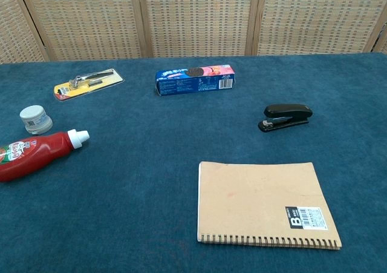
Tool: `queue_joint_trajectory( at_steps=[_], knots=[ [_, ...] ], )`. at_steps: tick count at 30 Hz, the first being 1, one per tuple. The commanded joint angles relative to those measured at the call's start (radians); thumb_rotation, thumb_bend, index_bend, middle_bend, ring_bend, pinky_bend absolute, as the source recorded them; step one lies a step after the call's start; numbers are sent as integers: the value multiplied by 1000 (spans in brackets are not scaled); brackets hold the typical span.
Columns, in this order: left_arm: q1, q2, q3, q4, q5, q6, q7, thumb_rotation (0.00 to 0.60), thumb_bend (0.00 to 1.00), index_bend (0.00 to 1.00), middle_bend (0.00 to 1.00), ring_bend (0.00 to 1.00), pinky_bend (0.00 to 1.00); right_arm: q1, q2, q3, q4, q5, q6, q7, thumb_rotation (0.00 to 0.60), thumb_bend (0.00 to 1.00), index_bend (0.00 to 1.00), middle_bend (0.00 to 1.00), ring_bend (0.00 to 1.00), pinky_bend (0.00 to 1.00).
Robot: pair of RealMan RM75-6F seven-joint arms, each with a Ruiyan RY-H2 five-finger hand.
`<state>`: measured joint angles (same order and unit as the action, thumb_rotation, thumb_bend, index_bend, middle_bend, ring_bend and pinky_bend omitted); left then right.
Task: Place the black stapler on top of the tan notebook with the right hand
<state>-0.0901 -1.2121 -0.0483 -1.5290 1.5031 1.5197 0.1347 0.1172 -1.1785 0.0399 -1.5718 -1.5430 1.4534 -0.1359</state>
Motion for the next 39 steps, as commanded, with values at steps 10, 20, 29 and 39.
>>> queue_joint_trajectory(
  at_steps=[10,20,29,39],
  knots=[
    [1,5,-7,-9,-9,2,-5,600,209,17,0,0,0,7,-4,-2,11,12,-23,11,600,148,98,0,0,34],
    [6,14,-8,-12,1,18,-21,600,209,15,0,0,0,4,-6,0,5,6,-12,10,600,150,98,0,0,34],
    [6,13,-7,-12,-7,9,-17,600,209,15,0,0,0,4,-8,2,2,11,-13,2,600,152,98,0,0,34],
    [11,15,-8,-16,-5,19,-19,600,209,15,0,0,0,12,-13,8,7,3,-10,9,600,152,98,0,0,34]
  ],
)
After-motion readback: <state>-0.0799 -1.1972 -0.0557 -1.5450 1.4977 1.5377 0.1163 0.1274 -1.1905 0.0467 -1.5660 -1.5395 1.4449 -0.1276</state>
